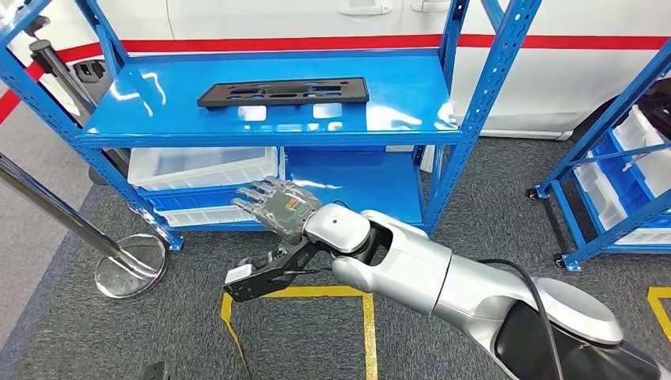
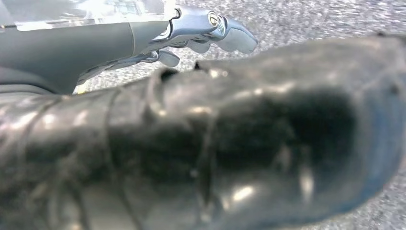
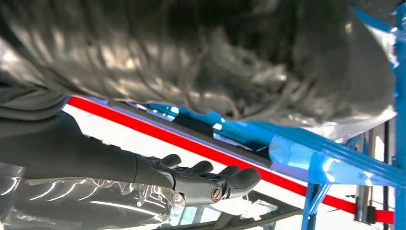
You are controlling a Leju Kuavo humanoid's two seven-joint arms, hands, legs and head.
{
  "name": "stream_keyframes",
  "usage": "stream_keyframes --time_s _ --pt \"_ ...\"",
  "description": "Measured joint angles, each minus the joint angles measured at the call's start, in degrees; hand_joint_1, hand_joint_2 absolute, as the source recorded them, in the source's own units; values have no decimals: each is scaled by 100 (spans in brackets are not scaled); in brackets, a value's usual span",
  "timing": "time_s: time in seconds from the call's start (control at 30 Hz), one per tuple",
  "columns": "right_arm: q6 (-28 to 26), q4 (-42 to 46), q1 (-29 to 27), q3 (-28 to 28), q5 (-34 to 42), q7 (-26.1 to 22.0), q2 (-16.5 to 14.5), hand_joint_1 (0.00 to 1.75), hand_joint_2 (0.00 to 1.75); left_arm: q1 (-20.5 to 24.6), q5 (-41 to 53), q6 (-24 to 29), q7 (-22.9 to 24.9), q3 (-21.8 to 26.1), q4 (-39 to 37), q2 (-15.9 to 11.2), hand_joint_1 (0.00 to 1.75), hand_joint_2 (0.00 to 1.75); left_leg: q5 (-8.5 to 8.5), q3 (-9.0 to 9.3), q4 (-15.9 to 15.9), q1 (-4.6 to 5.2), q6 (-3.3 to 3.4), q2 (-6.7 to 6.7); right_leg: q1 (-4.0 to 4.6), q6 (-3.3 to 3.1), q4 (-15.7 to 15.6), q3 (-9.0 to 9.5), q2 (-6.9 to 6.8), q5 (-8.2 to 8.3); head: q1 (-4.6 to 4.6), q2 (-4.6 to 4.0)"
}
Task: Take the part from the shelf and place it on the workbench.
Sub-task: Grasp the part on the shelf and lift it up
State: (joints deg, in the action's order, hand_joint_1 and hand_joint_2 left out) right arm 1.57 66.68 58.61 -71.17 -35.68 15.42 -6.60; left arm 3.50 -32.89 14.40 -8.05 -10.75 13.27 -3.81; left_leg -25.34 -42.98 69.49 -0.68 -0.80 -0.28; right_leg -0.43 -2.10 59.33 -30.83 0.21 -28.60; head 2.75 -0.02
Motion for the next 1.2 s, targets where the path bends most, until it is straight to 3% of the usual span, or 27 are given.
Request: stream_keyframes --time_s 0.07,0.13,0.23,0.3,0.37,0.43,0.47,0.5,0.6,0.63,0.67,0.73,0.8,0.83,0.9,0.93,0.97,1.0,1.07,1.1,1.13,1.2 --pt "-16 5 1 0 -40 16 4 0 0 -1 -5 -3 7 -1 -4 1 0 0 385 249 -675 28 50 9 2 46 -27 126 5 -121 -7 -1" --pt "-25 17 -2 0 -72 27 9 0 0 7 -10 -6 13 -2 -8 2 0 0 321 439 -1002 77 123 17 1 116 -63 200 9 -188 -15 -1" --pt "-32 59 1 2 -115 45 6 0 0 4 -16 -16 18 -4 -10 2 0 0 139 685 -1181 83 246 3 2 209 137 216 -3 -122 -19 0" --pt "-38 83 7 4 -132 52 5 0 0 5 -17 -27 16 -6 -11 3 0 0 25 905 -1241 63 314 -5 -5 252 684 -97 -11 -67 -35 0" --pt "-42 89 -14 4 -150 53 8 0 0 11 -19 -34 14 -8 -11 3 0 0 -116 1092 -1258 60 351 -13 -11 283 1311 -635 -13 -217 -49 0" --pt "-43 90 -55 4 -180 56 22 0 0 2 -28 -34 13 -10 -11 3 0 0 -269 1283 -1258 61 357 -35 -8 288 1547 -1092 -13 -489 -52 -1" --pt "-42 90 -67 4 -198 58 31 0 0 -6 -37 -32 11 -11 -12 4 0 0 -356 1397 -1258 62 350 -47 -1 277 1445 -1220 -13 -521 -56 -1" --pt "-42 90 -73 4 -214 61 40 0 0 -12 -44 -26 6 -12 -13 5 0 0 -448 1518 -1258 63 339 -59 14 255 1196 -1271 -12 -391 -56 -1" --pt "-43 90 -100 4 -246 68 86 0 0 -10 -54 11 -10 -25 -20 28 0 0 -736 1778 -1246 72 281 -86 96 136 193 -1238 8 794 -54 -1" --pt "-45 95 -113 5 -254 69 100 0 0 -7 -56 36 -9 -33 -24 38 0 0 -803 1819 -1247 74 250 -94 116 89 43 -1226 16 1062 -49 -1" --pt "-49 102 -121 7 -265 70 109 0 0 1 -57 81 -9 -43 -29 46 0 0 -827 1860 -1228 72 216 -97 133 40 2 -1216 20 1125 -50 0" --pt "-72 123 -117 24 -297 78 110 0 0 10 -57 236 -15 -53 -32 50 0 0 -734 1785 -1042 57 148 -85 126 -43 -26 -1133 18 1056 -52 -1" --pt "-110 136 -111 43 -328 86 108 0 0 25 -54 411 -59 -63 -33 66 0 0 -610 1453 -498 47 85 -65 89 -106 -119 -1007 27 1000 -49 -1" --pt "-128 138 -120 46 -340 88 109 0 0 31 -53 485 -100 -75 -33 72 0 0 -669 1216 -174 38 57 -57 72 -121 -149 -943 33 961 -45 0" --pt "-169 138 -162 48 -352 105 121 0 0 39 -55 599 -190 -103 -33 69 0 0 -1036 796 257 21 12 -49 47 -120 -167 -829 37 862 -42 0" --pt "-196 138 -189 51 -340 117 132 0 0 36 -59 640 -225 -115 -33 66 0 0 -1207 657 300 8 -7 -44 37 -106 -163 -768 44 806 -40 0" --pt "-230 138 -214 58 -314 131 140 0 0 27 -64 672 -253 -121 -33 64 0 0 -1245 586 206 -6 -26 -37 26 -88 -156 -707 54 752 -40 0" --pt "-273 139 -231 73 -278 144 146 0 0 16 -68 697 -276 -125 -33 64 0 0 -1098 575 -27 -24 -47 -28 15 -66 -144 -643 63 696 -40 0" --pt "-401 144 -250 124 -164 150 154 0 0 1 -73 720 -309 -132 -33 66 0 0 -441 652 -701 -58 -80 -8 4 -5 -97 -545 75 593 -40 0" --pt "-497 153 -259 162 -84 126 158 0 0 6 -73 723 -322 -137 -33 68 0 0 -183 689 -962 -59 -63 -2 6 28 -75 -529 78 555 -39 0" --pt "-616 167 -279 207 18 78 162 0 0 14 -72 724 -340 -143 -33 69 0 0 -14 704 -1105 -52 -28 -3 12 61 -56 -531 80 527 -41 0" --pt "-879 209 -346 319 202 -43 169 0 0 21 -72 724 -387 -151 -33 71 0 0 35 711 -1130 -35 73 -15 25 121 -47 -543 85 499 -42 0"
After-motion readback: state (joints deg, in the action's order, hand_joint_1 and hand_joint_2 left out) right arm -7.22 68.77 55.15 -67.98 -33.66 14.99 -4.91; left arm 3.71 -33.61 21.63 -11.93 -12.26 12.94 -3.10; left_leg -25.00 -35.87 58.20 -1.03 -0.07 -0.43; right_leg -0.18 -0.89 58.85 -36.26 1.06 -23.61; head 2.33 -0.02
